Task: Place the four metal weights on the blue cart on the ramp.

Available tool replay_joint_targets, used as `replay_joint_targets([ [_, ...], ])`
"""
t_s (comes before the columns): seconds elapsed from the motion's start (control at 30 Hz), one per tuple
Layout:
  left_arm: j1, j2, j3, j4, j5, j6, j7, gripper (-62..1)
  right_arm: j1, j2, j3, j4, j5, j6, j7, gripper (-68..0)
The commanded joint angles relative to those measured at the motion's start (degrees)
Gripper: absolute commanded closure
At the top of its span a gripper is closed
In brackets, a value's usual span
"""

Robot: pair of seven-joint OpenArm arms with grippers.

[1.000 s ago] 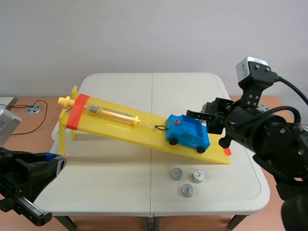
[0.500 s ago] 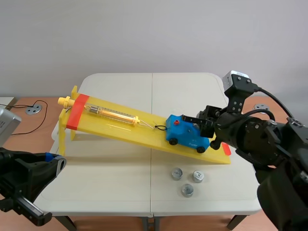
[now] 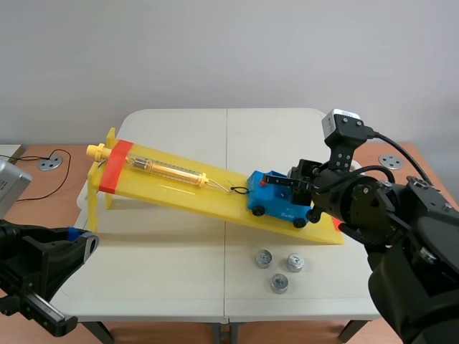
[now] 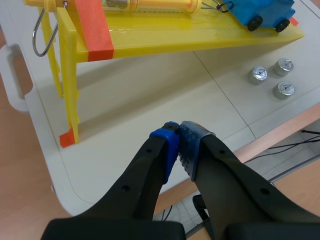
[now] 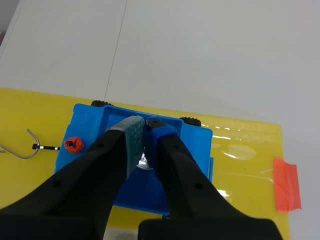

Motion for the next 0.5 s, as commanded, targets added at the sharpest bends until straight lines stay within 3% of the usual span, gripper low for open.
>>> replay_joint_targets([
  [0.0, -0.4, 0.6, -0.8, 3.8, -4.2, -1.4, -5.7, -3.6, 6.6, -0.8, -1.7, 4.9, 2.3, -1.0, 11.3, -0.6],
  [0.47, -0.4, 0.6, -0.8, 3.8, -4.2, -1.4, -5.7, -3.6, 6.6, -0.8, -1.7, 4.0, 1.7, -2.8, 12.7, -0.9],
])
